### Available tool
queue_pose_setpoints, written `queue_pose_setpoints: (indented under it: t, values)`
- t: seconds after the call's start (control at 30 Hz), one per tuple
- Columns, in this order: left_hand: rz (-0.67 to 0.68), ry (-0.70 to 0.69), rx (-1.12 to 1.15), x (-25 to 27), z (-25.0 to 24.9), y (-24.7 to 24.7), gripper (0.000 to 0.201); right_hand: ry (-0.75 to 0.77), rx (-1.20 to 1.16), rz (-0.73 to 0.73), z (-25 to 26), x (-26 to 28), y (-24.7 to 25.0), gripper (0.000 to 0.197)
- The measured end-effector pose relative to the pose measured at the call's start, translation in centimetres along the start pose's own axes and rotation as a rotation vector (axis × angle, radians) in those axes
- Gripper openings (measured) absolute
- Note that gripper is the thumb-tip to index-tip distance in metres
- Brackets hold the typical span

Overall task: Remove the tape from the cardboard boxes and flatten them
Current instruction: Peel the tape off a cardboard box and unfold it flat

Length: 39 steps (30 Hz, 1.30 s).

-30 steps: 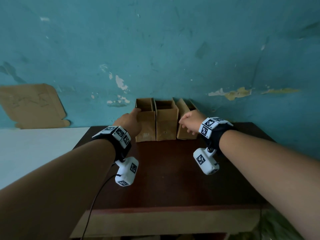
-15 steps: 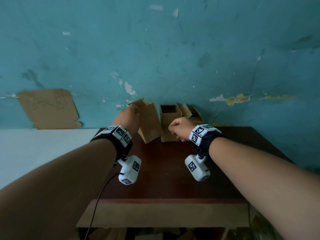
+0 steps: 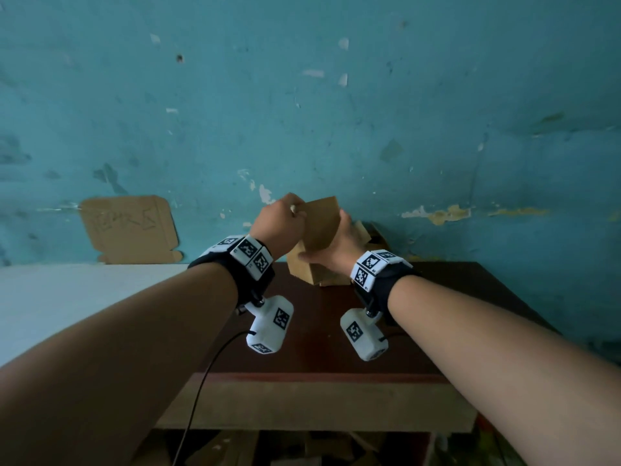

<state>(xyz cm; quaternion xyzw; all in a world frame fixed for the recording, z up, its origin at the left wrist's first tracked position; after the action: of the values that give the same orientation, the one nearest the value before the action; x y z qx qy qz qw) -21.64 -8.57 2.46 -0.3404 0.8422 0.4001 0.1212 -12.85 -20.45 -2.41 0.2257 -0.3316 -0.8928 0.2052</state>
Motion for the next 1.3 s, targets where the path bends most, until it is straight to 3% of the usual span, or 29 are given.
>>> queue_pose_setpoints:
  t: [0.2,0.33,0.47,0.6,0.67,0.73,0.83,1.0,1.3]
  values:
    - [0.081,-0.053,0.127,1.5,-1.0,-0.9,0.039,-0.063,-0.132,-0.042,-1.8,0.5,1.3,0.132]
    - [-0.041,0.154,0.168,1.2,3.9,-1.7,0.046,-0.168,-0.211,0.015,-4.0,-0.2,2.2,0.118]
    - [0.051,0.318,0.169,1.6,9.2,-4.1,0.055,-0.209,-0.344,0.039,-6.0,-1.3,2.2,0.089]
    - [0.186,0.279,0.317,1.8,11.1,-6.1,0.048,-0.296,-0.48,0.042,-7.6,-2.4,1.7,0.089]
    - [0.198,0.265,0.457,1.8,10.8,-6.5,0.033,-0.37,-0.535,0.061,-8.3,-3.0,1.2,0.108]
    - [0.177,0.274,0.62,1.9,10.2,-6.6,0.021,-0.419,-0.588,0.071,-8.9,-3.6,0.7,0.12]
    - [0.132,0.247,0.737,1.8,9.8,-6.8,0.019,-0.474,-0.692,0.055,-9.4,-4.1,0.2,0.128]
    - [-0.009,0.222,0.757,1.1,10.8,-7.3,0.026,-0.487,-0.849,0.078,-8.3,-3.5,0.6,0.075]
    - [-0.154,0.141,0.728,2.0,11.7,-8.3,0.021,-0.313,-0.766,0.078,-7.5,-3.5,-1.3,0.089]
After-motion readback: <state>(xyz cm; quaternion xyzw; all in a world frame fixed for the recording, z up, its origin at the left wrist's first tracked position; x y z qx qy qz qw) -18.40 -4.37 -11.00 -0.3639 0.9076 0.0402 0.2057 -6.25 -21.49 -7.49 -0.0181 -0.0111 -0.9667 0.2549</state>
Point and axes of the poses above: each hand's wrist, its own x-axis away from the middle knuckle, its own y-axis out of the back of the hand, z = x × y, the point moved 3 cm from there along -x, towards the middle knuckle, and after that the axes turned 8 degrees about x, right-handed, at the moved point
